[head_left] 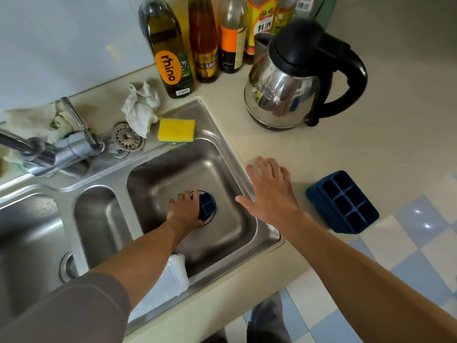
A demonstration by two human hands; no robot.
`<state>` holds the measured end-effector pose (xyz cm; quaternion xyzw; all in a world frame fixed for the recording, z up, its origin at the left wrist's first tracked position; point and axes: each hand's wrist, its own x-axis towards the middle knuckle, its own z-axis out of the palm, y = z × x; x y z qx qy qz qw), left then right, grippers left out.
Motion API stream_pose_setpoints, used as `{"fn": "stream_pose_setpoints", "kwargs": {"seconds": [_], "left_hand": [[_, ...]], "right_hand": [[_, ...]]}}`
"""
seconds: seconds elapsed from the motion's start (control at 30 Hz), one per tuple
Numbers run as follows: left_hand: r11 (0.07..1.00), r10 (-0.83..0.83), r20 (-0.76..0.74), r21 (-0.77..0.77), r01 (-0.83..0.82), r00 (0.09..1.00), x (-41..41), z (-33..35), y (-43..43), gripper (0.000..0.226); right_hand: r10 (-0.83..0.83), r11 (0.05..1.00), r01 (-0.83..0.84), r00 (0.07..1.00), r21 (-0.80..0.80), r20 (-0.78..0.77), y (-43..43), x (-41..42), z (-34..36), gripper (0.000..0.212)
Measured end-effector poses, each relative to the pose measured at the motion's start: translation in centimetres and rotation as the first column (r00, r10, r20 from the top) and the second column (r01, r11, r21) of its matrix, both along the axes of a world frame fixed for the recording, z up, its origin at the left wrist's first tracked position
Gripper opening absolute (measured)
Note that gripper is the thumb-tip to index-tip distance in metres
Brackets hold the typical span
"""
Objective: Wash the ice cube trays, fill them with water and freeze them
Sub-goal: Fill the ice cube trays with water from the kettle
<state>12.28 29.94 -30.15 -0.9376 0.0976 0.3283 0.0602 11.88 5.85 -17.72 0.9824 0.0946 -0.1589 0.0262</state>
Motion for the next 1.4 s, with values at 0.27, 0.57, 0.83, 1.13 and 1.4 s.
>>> {"fn": "stream_pose_setpoints", "kwargs": {"seconds": [0.27,0.57,0.83,1.13,1.4], "left_hand": [[0.992,0.083,0.008,-0.093,-0.082,0.997,-0.5,2.1,0.3,0.103],[0.919,0.271,0.124,-0.329,-0.218,0.955,0.3,10.7,-2.2,0.052],[0.753,0.478,0.176,-0.586,-0.299,0.861,0.0,17.1,-7.1,0.026],[0.6,0.698,0.181,-0.677,-0.427,0.693,-3.9,18.9,-10.6,0.017],[0.493,0.787,0.072,-0.671,-0.554,0.613,-6.9,18.2,-8.9,0.011]], "right_hand": [[0.035,0.999,-0.034,0.999,0.037,-0.019,-0.8,0.0,-0.1,0.087],[-0.071,0.871,0.141,0.984,0.471,-0.163,-3.2,0.8,4.6,0.095],[-0.601,0.454,0.011,0.742,0.891,0.297,-11.8,6.2,13.9,0.04],[-0.473,0.322,0.244,0.878,0.915,-0.067,-17.1,14.7,12.6,0.056],[-0.496,0.082,0.376,0.818,0.923,-0.29,-15.5,14.2,12.2,0.072]]}}
